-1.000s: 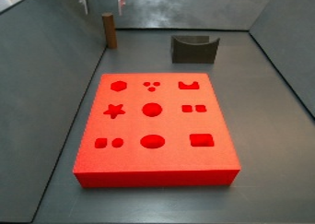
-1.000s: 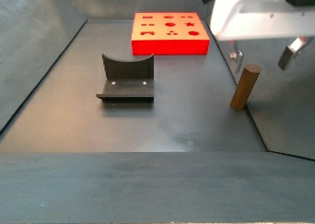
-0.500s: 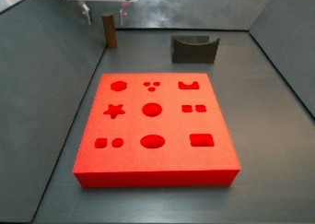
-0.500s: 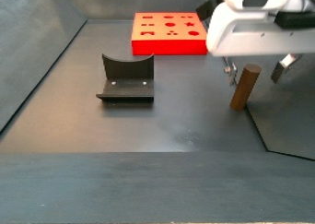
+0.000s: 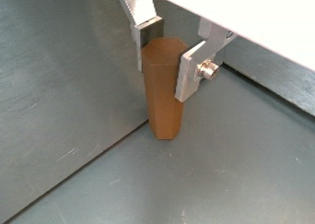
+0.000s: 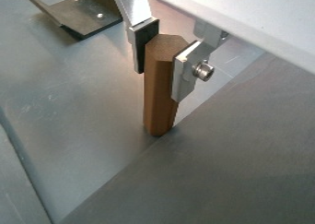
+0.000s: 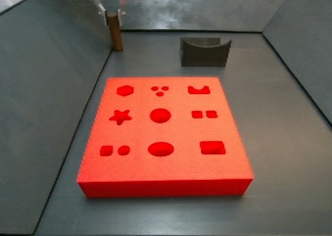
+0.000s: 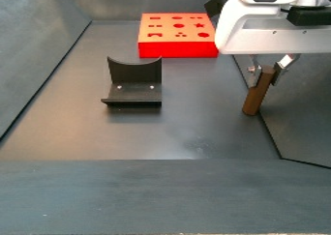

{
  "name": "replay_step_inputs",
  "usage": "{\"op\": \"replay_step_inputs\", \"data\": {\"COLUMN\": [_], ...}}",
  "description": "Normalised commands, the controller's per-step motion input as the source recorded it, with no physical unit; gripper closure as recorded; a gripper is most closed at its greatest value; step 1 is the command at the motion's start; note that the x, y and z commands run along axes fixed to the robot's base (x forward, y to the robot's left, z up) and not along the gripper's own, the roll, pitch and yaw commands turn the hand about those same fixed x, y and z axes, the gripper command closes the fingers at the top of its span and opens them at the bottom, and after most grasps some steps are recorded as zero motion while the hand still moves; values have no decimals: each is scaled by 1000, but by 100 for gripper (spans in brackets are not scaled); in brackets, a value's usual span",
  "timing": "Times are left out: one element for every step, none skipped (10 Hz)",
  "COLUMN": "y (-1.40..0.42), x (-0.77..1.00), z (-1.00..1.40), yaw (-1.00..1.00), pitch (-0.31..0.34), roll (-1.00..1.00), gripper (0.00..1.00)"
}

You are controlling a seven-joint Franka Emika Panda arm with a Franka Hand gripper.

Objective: Pick up the hexagon object. Move up. Move to above the board. Insert the hexagon object.
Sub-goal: Pick up the hexagon object, then move up, then move to above the board.

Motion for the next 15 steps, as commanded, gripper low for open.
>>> {"op": "replay_step_inputs", "data": {"y": [0, 0, 0, 0, 0, 0, 0, 0, 12, 15, 14, 15, 15, 16, -156], "x": [0, 0, 0, 0, 0, 0, 0, 0, -2, -35, -40, -40, -38, -36, -63], "z": [0, 0, 0, 0, 0, 0, 0, 833, 840, 730, 660, 543, 377, 249, 1000], "yaw": [0, 0, 0, 0, 0, 0, 0, 0, 31, 28, 21, 10, -3, -8, -221], "pitch": [0, 0, 0, 0, 0, 0, 0, 0, -7, 21, 29, 35, 47, 57, -300], "roll": [0, 0, 0, 0, 0, 0, 0, 0, 1, 10, 20, 39, 65, 82, -167], "gripper": [100, 100, 100, 100, 100, 100, 100, 100, 100, 100, 100, 100, 100, 100, 100]}}
